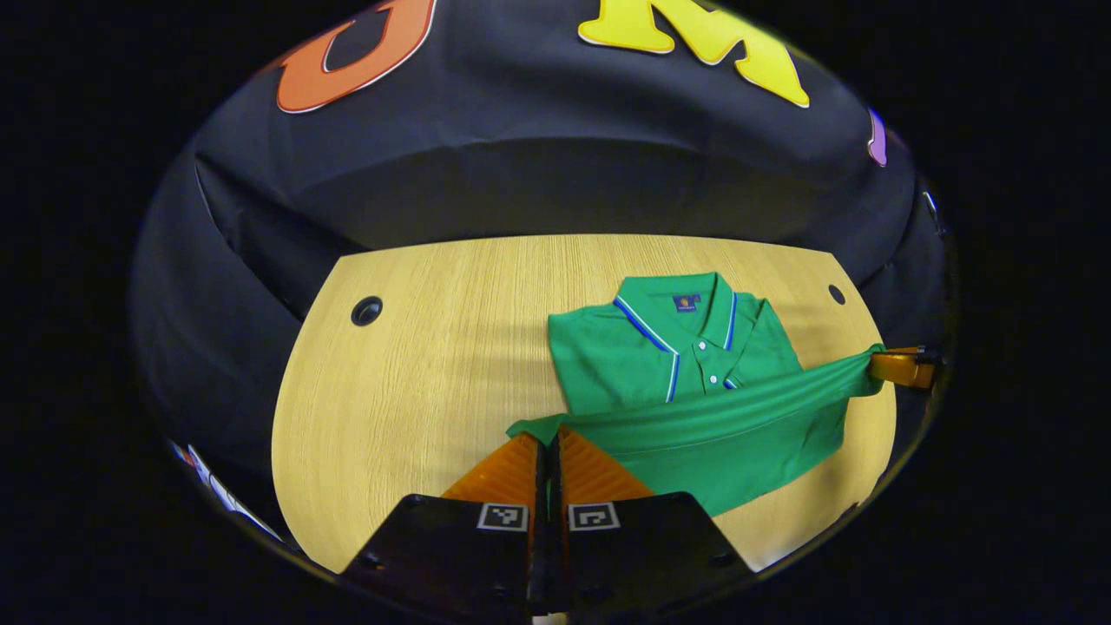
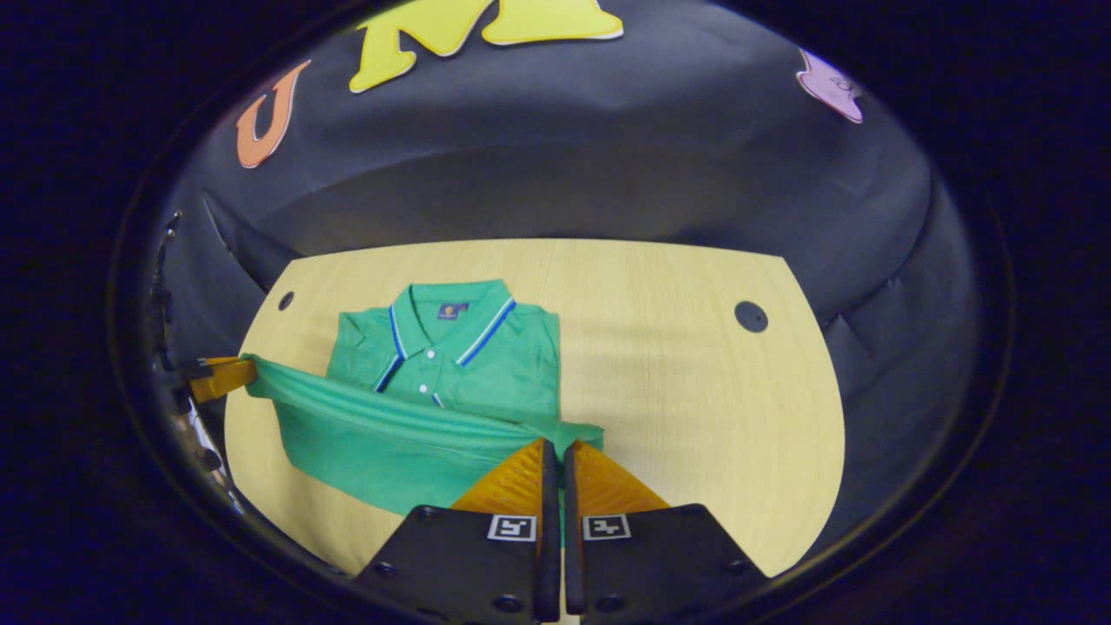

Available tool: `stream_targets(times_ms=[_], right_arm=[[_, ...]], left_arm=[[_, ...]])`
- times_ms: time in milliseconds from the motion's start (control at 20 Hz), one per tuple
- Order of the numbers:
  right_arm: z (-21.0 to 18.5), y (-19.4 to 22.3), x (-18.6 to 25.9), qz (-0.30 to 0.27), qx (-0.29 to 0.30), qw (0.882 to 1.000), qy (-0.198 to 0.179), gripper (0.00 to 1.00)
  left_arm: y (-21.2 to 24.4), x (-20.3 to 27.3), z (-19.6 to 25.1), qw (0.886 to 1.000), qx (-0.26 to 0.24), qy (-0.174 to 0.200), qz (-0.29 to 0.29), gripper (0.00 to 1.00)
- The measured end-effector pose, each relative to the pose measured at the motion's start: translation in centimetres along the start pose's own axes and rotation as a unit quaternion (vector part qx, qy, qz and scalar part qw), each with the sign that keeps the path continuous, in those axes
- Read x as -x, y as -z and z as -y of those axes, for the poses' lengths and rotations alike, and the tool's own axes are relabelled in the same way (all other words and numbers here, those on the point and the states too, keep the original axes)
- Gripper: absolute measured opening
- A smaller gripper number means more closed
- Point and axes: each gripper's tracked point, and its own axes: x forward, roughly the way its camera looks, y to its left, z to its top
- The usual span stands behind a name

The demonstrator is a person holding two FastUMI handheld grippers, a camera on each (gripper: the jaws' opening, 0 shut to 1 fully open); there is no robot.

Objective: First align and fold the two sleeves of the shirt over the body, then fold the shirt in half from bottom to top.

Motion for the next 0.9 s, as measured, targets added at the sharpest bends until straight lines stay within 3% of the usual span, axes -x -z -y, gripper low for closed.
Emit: stream_targets(times_ms=[250,350,900], right_arm=[[-0.4,-3.9,-4.0,0.058,0.009,0.998,0.005,0.08],[-0.4,-5.0,-5.8,0.073,0.018,0.997,0.011,0.05],[0.4,-5.7,-15.0,0.083,0.03,0.996,0.023,0.02]], left_arm=[[-3.4,-3.2,-0.9,0.997,-0.025,-0.025,0.063,0.03],[-4.6,-4.5,-0.6,0.996,-0.027,-0.028,0.081,0.03],[-4.4,-12.2,-0.5,0.996,-0.037,-0.047,0.072,0.03]])
